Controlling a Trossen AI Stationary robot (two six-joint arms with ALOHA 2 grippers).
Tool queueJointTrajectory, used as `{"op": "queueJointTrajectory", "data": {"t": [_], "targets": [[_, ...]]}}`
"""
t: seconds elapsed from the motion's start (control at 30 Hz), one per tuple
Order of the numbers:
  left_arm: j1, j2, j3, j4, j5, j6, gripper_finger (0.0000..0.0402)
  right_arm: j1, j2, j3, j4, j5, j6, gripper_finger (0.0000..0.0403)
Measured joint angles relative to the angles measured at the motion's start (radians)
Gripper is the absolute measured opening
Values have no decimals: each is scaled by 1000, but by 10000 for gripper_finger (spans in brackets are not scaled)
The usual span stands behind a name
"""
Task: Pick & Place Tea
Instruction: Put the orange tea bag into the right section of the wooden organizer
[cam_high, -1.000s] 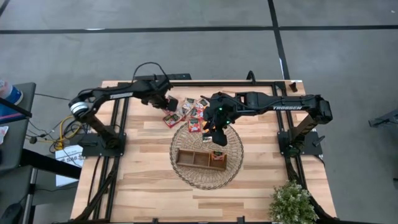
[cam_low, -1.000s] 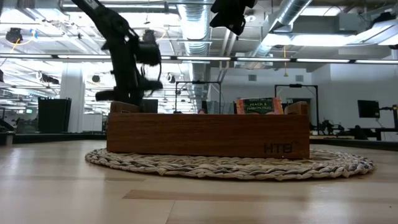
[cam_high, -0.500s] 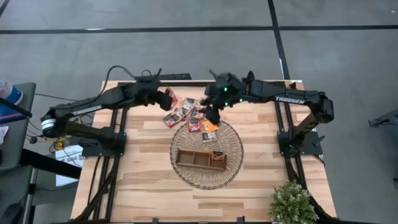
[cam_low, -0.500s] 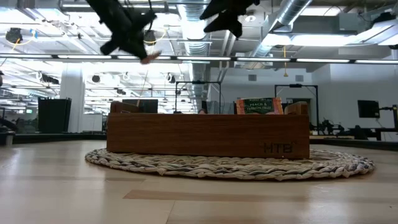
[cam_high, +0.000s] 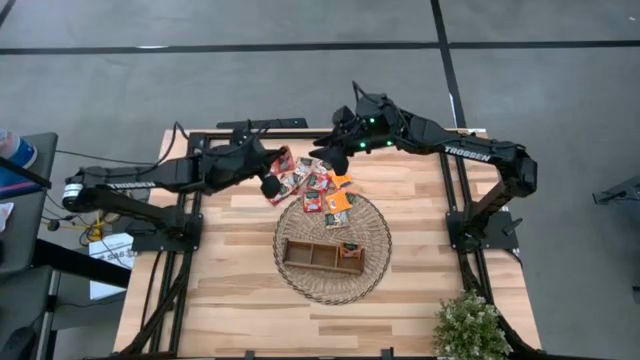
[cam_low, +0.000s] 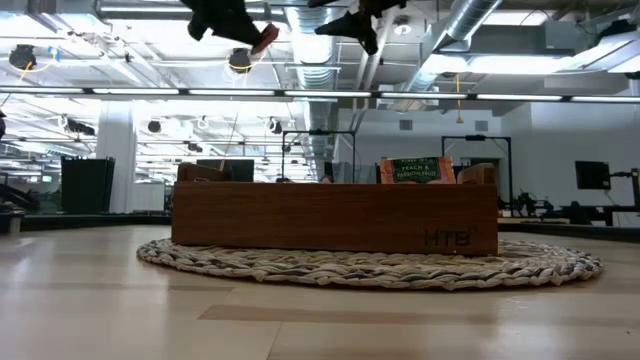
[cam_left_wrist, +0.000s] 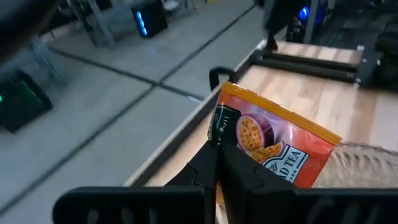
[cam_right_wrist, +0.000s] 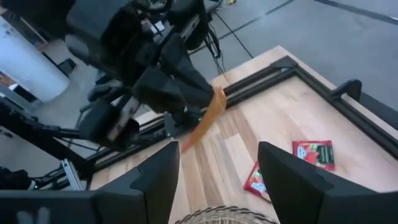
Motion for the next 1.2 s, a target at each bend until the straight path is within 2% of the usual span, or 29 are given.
{"op": "queueJointTrajectory", "data": {"t": [0.27,0.43,0.6,0.87,1.2], "targets": [[-64,63,-2,84,-108,179,0,45,42,2,50,58,1,204],[-80,83,-2,73,-139,250,0,50,54,0,43,118,-6,194],[-90,84,-2,100,-138,264,0,48,53,0,46,147,-6,192],[-98,84,-2,142,-93,334,0,57,53,0,46,129,-8,198],[-97,84,-2,179,-104,363,0,76,53,0,75,100,45,183]]}}
